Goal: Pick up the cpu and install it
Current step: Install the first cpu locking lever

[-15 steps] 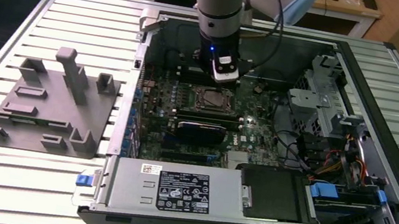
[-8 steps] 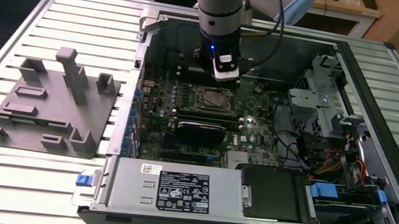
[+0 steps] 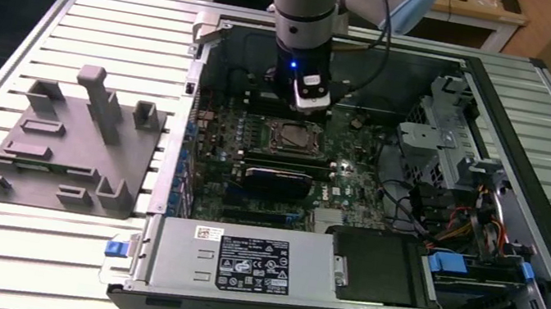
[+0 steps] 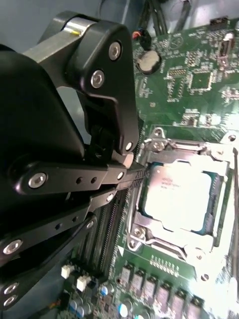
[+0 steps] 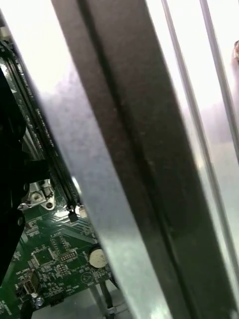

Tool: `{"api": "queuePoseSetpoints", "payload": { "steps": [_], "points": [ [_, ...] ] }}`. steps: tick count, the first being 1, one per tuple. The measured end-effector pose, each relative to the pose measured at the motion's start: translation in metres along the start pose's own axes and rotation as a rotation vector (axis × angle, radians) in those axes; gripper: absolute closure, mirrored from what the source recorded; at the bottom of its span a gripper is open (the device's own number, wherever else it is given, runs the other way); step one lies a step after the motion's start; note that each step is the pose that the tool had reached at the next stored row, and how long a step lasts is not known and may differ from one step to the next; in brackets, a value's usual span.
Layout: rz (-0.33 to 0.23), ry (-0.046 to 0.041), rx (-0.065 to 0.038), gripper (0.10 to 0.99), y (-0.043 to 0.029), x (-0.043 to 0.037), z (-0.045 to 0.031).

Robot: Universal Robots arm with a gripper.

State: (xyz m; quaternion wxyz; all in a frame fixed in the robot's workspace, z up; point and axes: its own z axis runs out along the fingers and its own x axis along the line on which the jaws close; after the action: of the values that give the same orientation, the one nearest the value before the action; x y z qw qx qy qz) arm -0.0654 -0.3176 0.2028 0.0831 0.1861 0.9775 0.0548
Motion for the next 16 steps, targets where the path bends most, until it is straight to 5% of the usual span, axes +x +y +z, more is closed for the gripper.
{"api": "queuePoseSetpoints", "payload": {
  "steps": [6,16],
  "points": [
    [-0.006,0.0181,0.057,0.98,-0.0024,-0.0025,0.0],
    [-0.007,0.0301,0.077,0.98,-0.0194,-0.0101,-0.0011]
  ]
}}
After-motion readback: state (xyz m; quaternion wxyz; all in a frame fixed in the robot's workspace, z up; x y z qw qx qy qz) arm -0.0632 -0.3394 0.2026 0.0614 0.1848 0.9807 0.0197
